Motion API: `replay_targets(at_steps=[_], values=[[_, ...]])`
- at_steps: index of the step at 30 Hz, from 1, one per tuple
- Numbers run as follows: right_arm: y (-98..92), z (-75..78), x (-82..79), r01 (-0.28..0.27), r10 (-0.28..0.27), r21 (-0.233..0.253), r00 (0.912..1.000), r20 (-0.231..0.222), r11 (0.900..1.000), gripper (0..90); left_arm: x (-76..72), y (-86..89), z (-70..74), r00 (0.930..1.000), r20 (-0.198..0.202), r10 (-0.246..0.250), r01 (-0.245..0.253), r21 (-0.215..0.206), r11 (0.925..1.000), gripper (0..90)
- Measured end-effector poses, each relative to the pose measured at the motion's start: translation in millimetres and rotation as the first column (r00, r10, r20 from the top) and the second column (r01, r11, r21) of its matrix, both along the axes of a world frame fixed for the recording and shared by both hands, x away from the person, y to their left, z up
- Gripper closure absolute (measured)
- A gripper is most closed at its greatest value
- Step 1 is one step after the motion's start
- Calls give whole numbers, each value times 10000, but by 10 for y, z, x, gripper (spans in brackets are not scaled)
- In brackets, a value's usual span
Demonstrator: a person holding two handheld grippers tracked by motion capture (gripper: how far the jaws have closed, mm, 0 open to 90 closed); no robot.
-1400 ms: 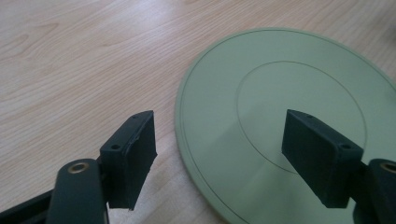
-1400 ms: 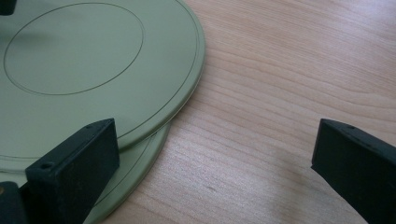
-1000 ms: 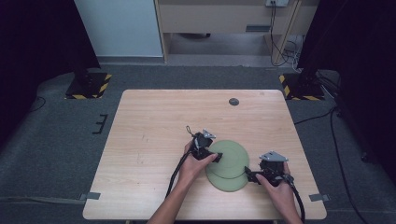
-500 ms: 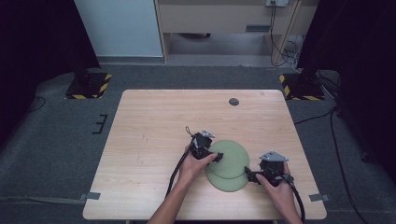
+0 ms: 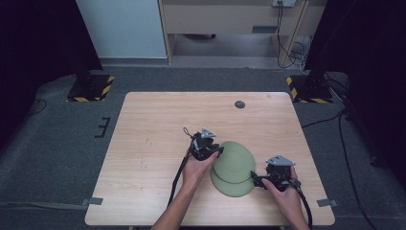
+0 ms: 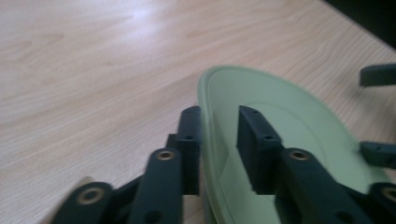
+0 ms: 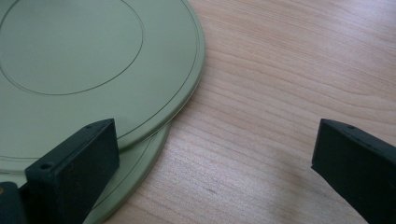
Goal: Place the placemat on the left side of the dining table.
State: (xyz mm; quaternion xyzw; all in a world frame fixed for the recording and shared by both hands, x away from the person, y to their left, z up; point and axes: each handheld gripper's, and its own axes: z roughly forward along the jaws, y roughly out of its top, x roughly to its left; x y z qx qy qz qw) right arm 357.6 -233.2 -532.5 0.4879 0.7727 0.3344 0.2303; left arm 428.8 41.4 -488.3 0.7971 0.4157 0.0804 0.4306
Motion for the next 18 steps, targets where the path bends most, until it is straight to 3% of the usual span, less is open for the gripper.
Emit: replay_targets(at_steps=[7, 10, 11, 18], values=[[2, 2, 2, 28, -28, 37, 10000, -24, 10000, 9, -29, -64, 15, 9988, -117, -477, 480, 256, 9985, 792], [0, 2, 4, 12, -12, 29, 10000, -31, 10000, 9, -47, -75, 33, 9991, 168, -401, 391, 583, 9975, 815], [0, 3, 4, 13, -13, 30, 10000, -34, 10000, 9, -48, -80, 33, 9991, 141, -407, 400, 461, 9981, 816], [-2, 3, 4, 13, -13, 28, 10000, -34, 10000, 9, -62, -115, 16, 9977, 125, -667, 654, 879, 9940, 814]])
